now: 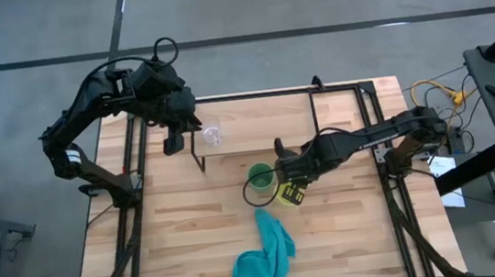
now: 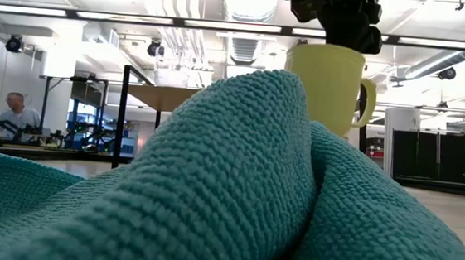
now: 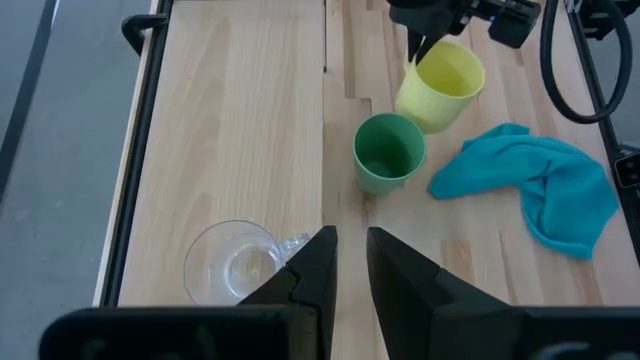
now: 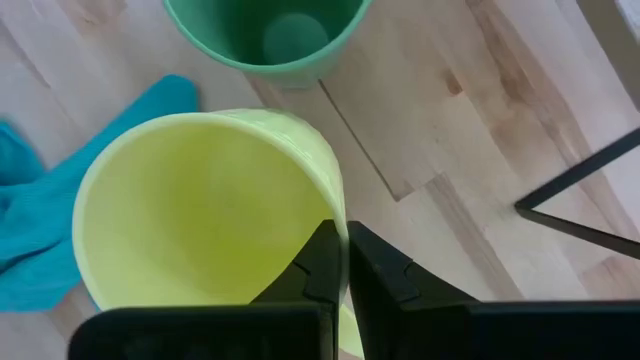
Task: Stack small to large cups/mugs on shelf
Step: Put the yellow cup on the shelf
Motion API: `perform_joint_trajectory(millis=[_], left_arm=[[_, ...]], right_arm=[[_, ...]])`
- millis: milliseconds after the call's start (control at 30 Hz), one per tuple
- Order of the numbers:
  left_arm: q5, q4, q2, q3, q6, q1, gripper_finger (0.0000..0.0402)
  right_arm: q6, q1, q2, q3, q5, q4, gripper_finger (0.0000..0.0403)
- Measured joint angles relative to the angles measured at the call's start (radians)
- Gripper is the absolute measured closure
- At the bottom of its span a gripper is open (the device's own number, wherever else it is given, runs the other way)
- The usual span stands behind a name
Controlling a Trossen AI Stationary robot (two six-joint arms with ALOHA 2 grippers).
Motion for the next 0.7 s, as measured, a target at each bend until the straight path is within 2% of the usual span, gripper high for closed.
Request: perform_joint_trajectory(millis=[133,700], left_arm=[[0.0,0.0,0.0,0.0,0.0,0.0,0.0356],[0.0,0.0,0.0,0.0,0.0,0.0,0.0356]], right_arm=[[0.003,0.0,-0.005,0.008,-0.028,-0.012,0.0394],[-0.002,0.0,-0.007,0.074,-0.026,-0.088,0.0394]])
